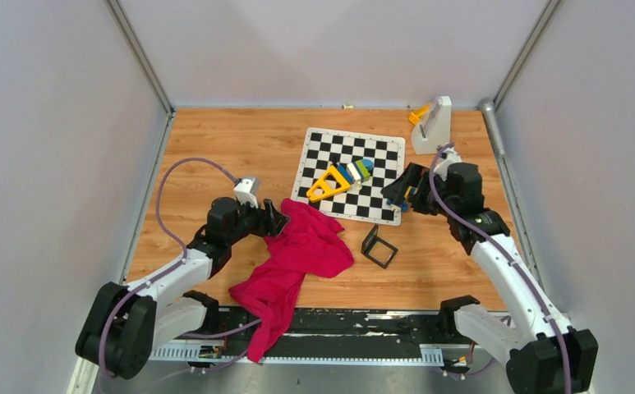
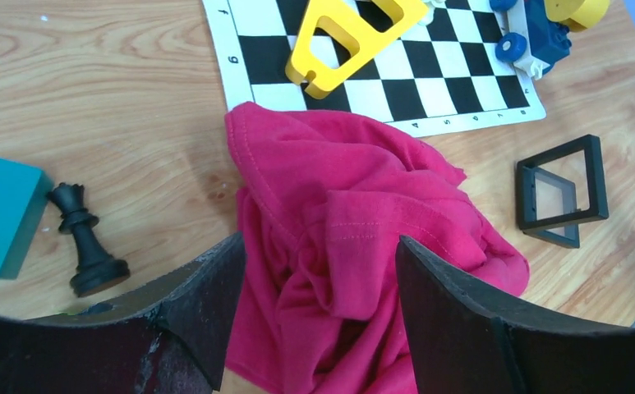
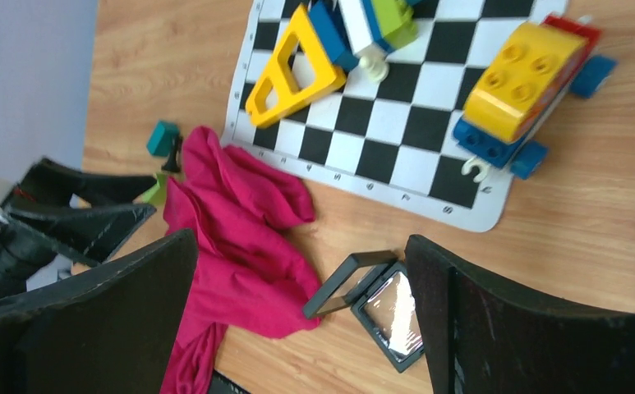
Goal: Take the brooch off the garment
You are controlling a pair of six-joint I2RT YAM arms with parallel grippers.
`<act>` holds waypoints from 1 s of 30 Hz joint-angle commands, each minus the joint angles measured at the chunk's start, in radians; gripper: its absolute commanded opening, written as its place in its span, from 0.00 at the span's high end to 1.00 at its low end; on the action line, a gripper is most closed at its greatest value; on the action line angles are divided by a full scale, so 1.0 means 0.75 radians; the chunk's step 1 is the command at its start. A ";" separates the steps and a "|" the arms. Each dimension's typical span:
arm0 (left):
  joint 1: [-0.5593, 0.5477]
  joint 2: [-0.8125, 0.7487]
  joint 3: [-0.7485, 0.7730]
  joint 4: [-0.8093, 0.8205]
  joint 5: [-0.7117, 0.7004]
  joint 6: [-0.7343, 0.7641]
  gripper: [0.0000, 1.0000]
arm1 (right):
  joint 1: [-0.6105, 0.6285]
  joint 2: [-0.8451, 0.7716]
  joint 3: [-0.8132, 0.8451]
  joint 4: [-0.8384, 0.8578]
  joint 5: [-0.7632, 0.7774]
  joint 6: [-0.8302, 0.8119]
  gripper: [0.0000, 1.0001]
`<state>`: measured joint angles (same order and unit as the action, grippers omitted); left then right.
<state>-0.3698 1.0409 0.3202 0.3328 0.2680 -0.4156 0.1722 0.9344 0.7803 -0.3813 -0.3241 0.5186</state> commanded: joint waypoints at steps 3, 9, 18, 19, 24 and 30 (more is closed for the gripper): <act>-0.042 0.190 0.071 0.161 0.098 0.042 0.28 | 0.305 0.104 0.012 -0.093 0.368 0.156 0.00; -0.055 0.308 0.116 0.204 0.197 0.039 0.52 | 0.505 0.270 0.010 -0.150 0.604 0.463 0.07; -0.055 0.176 0.109 0.208 0.309 0.053 1.00 | 0.584 0.484 0.136 -0.350 0.669 0.665 0.24; -0.055 0.143 0.102 0.191 0.286 0.049 1.00 | 0.584 0.491 0.131 -0.349 0.666 0.672 0.27; -0.055 -0.141 0.203 -0.013 0.190 -0.085 1.00 | 0.586 0.498 0.130 -0.343 0.677 0.676 0.52; -0.053 -0.221 0.628 -0.530 0.071 -0.059 1.00 | 0.583 0.496 0.149 -0.353 0.669 0.653 0.72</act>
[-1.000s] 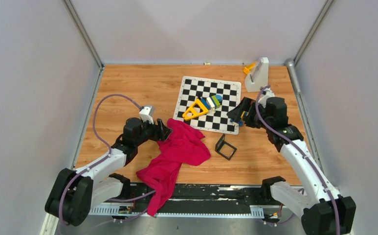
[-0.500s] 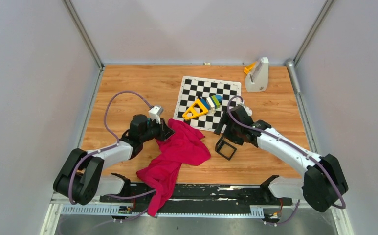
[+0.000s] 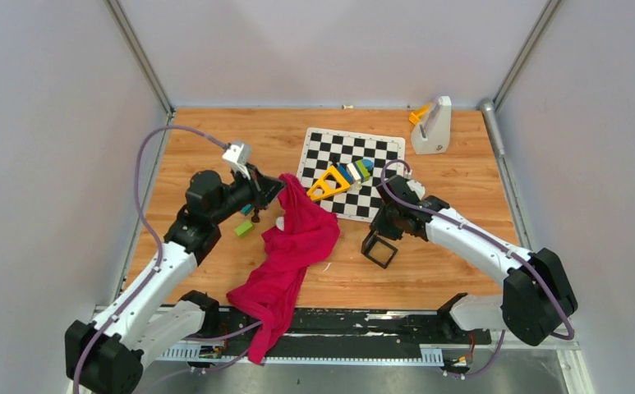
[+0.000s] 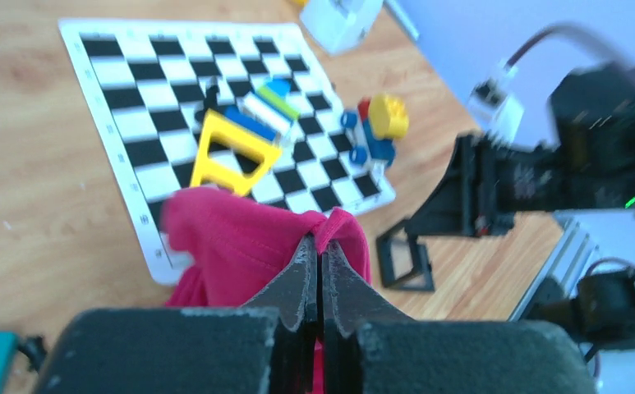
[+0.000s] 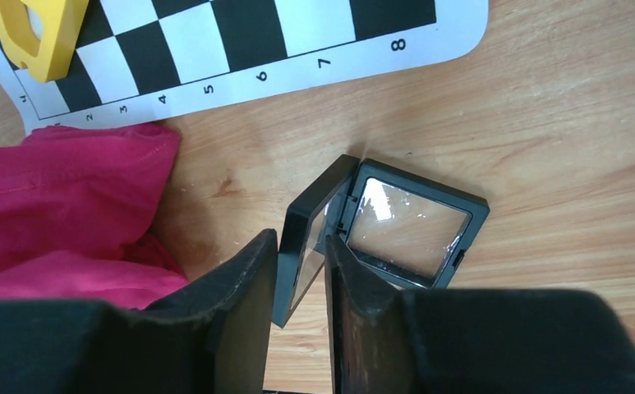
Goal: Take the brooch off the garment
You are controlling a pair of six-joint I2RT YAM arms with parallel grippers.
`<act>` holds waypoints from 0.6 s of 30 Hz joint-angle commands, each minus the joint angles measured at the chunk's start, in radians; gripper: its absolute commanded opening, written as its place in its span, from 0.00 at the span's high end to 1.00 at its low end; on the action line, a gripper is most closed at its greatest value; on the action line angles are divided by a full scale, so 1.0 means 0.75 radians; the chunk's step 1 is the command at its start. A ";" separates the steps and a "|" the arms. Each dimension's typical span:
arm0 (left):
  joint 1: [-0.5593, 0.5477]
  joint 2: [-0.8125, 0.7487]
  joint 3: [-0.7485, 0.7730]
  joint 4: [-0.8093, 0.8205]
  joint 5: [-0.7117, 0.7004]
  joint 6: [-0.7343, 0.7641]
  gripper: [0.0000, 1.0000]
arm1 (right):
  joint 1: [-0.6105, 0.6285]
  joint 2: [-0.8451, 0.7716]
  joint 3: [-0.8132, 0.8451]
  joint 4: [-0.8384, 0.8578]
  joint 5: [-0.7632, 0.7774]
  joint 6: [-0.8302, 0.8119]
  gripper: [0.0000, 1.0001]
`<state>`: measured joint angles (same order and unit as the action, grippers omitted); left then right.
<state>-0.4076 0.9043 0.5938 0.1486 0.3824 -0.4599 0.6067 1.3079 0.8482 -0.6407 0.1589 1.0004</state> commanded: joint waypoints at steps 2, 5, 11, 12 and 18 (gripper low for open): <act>-0.003 -0.008 0.481 -0.451 -0.088 0.040 1.00 | -0.003 -0.015 0.059 -0.020 0.035 0.004 0.79; -0.003 0.065 0.701 -0.589 -0.118 0.099 1.00 | -0.033 -0.047 0.059 -0.041 0.038 -0.010 0.83; -0.001 0.218 1.166 -0.832 -0.204 0.216 1.00 | -0.112 -0.147 0.050 -0.061 0.045 -0.065 0.91; -0.001 0.236 1.270 -0.875 -0.224 0.226 1.00 | -0.122 -0.165 0.049 -0.067 0.060 -0.073 0.91; 0.002 0.408 1.723 -1.046 -0.295 0.308 1.00 | -0.293 -0.294 0.051 -0.107 0.070 -0.174 0.90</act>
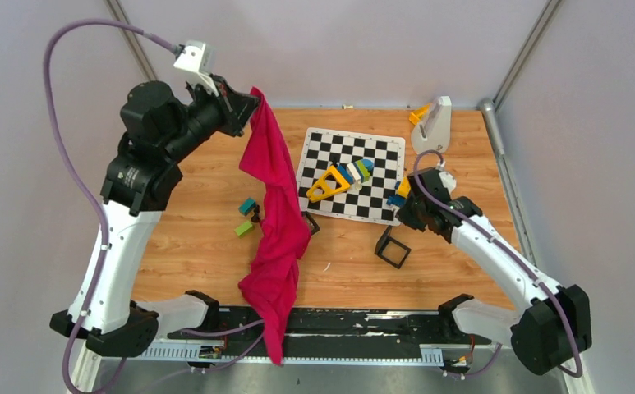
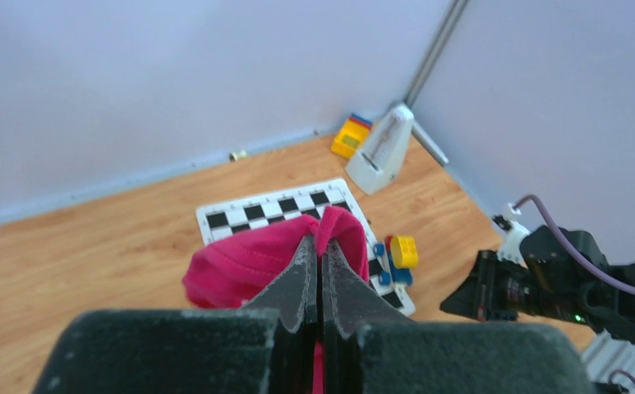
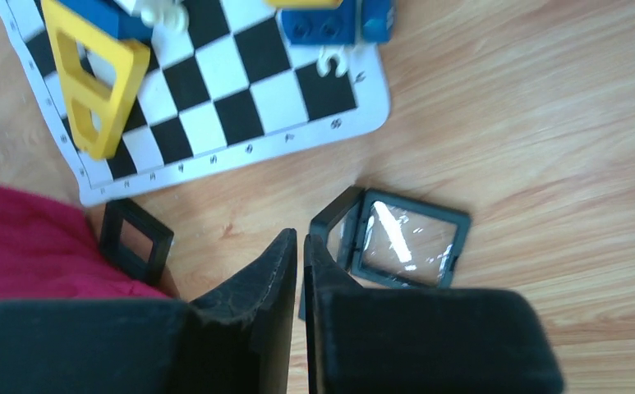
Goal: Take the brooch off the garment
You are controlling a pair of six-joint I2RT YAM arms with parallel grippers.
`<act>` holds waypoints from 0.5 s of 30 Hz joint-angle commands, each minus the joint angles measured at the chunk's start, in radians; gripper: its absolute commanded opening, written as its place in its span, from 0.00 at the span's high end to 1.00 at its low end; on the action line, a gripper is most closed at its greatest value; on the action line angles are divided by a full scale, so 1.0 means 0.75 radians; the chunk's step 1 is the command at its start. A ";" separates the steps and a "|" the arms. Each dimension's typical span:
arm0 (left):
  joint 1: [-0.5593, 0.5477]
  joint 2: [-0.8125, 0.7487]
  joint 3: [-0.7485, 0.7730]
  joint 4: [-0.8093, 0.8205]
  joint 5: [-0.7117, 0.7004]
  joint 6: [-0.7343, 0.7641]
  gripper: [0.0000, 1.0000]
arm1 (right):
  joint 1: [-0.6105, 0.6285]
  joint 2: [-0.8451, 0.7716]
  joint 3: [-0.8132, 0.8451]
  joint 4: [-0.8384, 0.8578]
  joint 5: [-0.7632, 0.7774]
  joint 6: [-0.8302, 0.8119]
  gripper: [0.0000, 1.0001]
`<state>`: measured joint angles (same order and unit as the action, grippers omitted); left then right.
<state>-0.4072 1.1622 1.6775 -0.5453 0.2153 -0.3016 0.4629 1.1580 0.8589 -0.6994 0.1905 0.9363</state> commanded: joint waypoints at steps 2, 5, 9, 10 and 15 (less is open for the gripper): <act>0.004 0.122 0.406 -0.182 -0.079 0.117 1.00 | -0.149 -0.130 0.026 -0.023 -0.003 -0.127 0.79; 0.007 0.177 0.519 -0.216 -0.071 0.139 1.00 | -0.150 -0.157 0.012 0.032 -0.126 -0.201 0.41; 0.024 0.189 0.594 -0.243 -0.163 0.186 1.00 | -0.125 -0.118 0.007 0.055 -0.212 -0.198 0.27; 0.028 0.185 0.601 -0.246 -0.176 0.195 1.00 | -0.108 -0.098 0.005 0.056 -0.208 -0.182 0.27; 0.036 0.157 0.576 -0.256 -0.395 0.307 1.00 | -0.002 0.058 0.006 0.075 -0.162 -0.093 0.31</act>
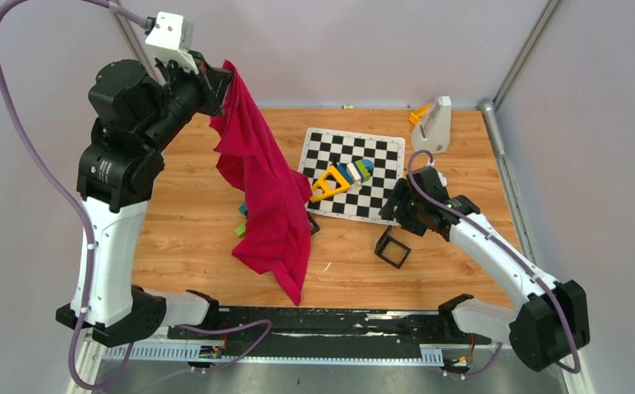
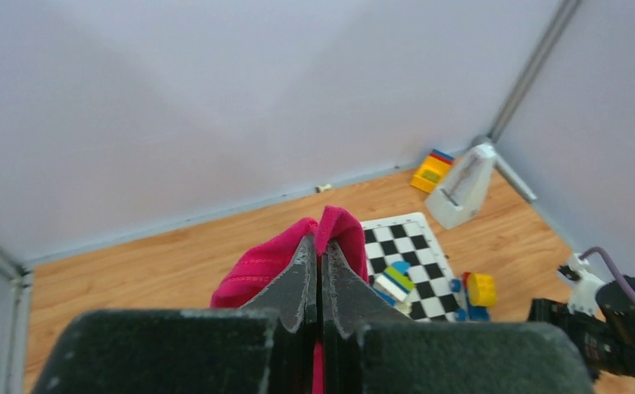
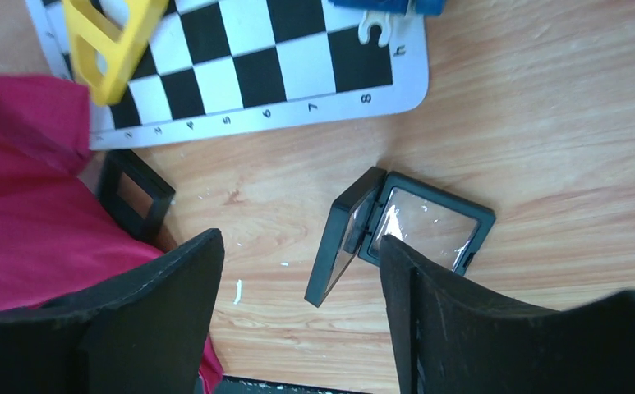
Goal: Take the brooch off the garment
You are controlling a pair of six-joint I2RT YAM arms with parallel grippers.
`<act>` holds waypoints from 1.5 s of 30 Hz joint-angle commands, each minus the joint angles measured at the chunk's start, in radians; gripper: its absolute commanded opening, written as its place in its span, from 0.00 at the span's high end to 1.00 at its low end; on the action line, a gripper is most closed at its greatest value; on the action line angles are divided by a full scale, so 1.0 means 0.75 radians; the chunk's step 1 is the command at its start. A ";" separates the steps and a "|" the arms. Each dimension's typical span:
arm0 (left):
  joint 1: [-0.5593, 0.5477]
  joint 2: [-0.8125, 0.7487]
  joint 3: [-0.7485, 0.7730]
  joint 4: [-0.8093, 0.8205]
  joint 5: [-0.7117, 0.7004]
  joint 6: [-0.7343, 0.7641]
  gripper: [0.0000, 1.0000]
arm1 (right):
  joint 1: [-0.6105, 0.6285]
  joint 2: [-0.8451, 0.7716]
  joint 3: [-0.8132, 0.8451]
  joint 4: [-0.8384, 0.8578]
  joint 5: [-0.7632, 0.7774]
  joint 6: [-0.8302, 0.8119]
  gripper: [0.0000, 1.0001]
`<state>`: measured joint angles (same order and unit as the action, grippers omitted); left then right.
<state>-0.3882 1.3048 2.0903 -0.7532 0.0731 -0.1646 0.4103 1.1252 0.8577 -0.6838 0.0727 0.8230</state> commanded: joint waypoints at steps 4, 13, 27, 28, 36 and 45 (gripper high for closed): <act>0.010 -0.074 -0.073 0.046 -0.549 0.278 1.00 | 0.096 0.247 0.034 0.073 0.009 0.074 0.35; 0.010 -0.211 -0.567 0.216 -0.553 0.242 1.00 | 0.073 0.264 0.031 0.016 0.129 0.080 0.69; 0.008 -0.152 -1.139 0.487 -0.159 -0.070 1.00 | -0.454 0.116 0.004 -0.001 0.118 -0.101 0.67; 0.008 -0.149 -1.185 0.511 -0.168 -0.092 1.00 | -0.455 0.129 0.016 -0.002 0.114 -0.110 0.59; 0.009 -0.232 -1.404 0.590 -0.405 -0.185 1.00 | -0.206 0.042 0.145 -0.019 0.245 -0.265 0.18; 0.008 -0.108 -1.647 0.596 -0.190 -0.324 1.00 | 0.239 0.356 0.338 0.099 -0.060 -0.370 0.07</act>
<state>-0.3836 1.1606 0.9047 -0.3405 -0.1604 -0.3218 0.4862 1.2629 1.0496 -0.6830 0.1341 0.6174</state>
